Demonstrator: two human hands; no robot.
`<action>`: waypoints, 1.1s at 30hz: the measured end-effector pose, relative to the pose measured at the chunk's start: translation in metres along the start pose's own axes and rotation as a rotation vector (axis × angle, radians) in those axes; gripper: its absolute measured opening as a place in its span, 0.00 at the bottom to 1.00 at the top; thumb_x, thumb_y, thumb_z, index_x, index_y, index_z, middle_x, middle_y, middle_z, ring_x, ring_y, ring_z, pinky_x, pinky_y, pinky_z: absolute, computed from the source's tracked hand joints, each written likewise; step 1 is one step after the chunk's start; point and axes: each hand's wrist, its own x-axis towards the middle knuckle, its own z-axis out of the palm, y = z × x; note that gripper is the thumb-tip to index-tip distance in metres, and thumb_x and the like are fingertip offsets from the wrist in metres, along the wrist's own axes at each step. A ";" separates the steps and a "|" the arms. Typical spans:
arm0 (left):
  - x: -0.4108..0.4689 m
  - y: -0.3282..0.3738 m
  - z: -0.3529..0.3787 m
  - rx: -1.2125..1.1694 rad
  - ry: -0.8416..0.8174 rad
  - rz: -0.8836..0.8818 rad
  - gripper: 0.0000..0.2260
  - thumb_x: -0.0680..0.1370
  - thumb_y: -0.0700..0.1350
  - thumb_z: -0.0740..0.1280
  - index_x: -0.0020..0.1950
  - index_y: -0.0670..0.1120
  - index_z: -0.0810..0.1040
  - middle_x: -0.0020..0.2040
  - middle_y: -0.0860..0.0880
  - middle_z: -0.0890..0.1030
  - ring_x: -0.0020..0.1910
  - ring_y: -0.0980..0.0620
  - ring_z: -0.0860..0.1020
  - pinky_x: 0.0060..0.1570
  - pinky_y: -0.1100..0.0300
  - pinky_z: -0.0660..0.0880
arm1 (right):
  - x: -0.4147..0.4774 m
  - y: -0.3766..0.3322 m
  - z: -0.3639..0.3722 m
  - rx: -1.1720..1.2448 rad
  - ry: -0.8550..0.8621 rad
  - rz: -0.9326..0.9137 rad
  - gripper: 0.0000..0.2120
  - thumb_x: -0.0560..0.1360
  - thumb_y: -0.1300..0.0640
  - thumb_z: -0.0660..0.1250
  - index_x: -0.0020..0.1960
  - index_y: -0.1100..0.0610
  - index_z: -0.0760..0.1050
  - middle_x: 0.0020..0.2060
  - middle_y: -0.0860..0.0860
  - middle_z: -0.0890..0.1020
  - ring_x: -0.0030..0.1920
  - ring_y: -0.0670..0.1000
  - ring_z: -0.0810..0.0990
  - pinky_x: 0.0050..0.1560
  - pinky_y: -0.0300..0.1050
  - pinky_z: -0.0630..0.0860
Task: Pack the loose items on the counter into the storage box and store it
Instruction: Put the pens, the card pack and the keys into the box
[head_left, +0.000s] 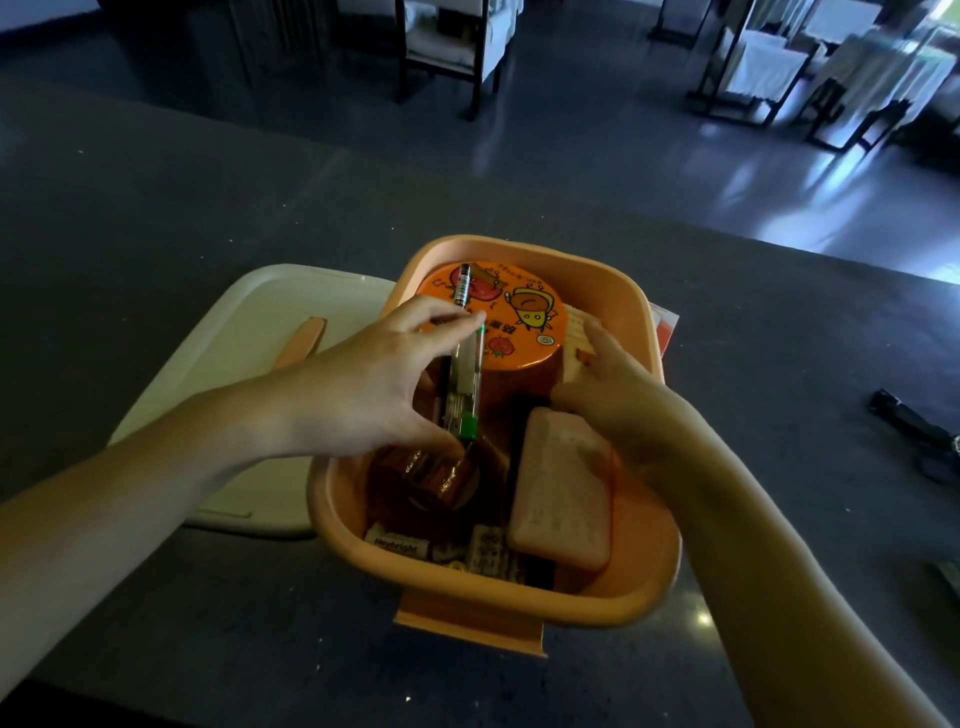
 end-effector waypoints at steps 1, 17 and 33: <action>-0.001 0.000 0.000 0.002 -0.003 0.000 0.46 0.61 0.58 0.72 0.75 0.58 0.52 0.63 0.69 0.55 0.63 0.67 0.60 0.51 0.78 0.63 | 0.001 0.002 0.001 -0.032 0.016 -0.032 0.47 0.70 0.60 0.71 0.74 0.42 0.42 0.70 0.54 0.64 0.62 0.56 0.70 0.55 0.52 0.73; -0.006 -0.002 0.009 0.009 -0.012 -0.013 0.45 0.65 0.51 0.75 0.75 0.57 0.52 0.67 0.66 0.56 0.67 0.64 0.58 0.61 0.70 0.61 | 0.018 0.011 0.020 -0.450 -0.203 -0.004 0.47 0.68 0.41 0.70 0.75 0.54 0.46 0.72 0.54 0.61 0.69 0.56 0.62 0.66 0.49 0.61; -0.015 0.002 0.018 -0.009 -0.039 -0.001 0.45 0.65 0.51 0.76 0.75 0.57 0.52 0.62 0.69 0.56 0.62 0.69 0.57 0.50 0.85 0.60 | -0.031 0.008 0.003 0.303 0.120 -0.165 0.29 0.69 0.53 0.71 0.68 0.51 0.65 0.55 0.44 0.76 0.52 0.44 0.77 0.46 0.39 0.75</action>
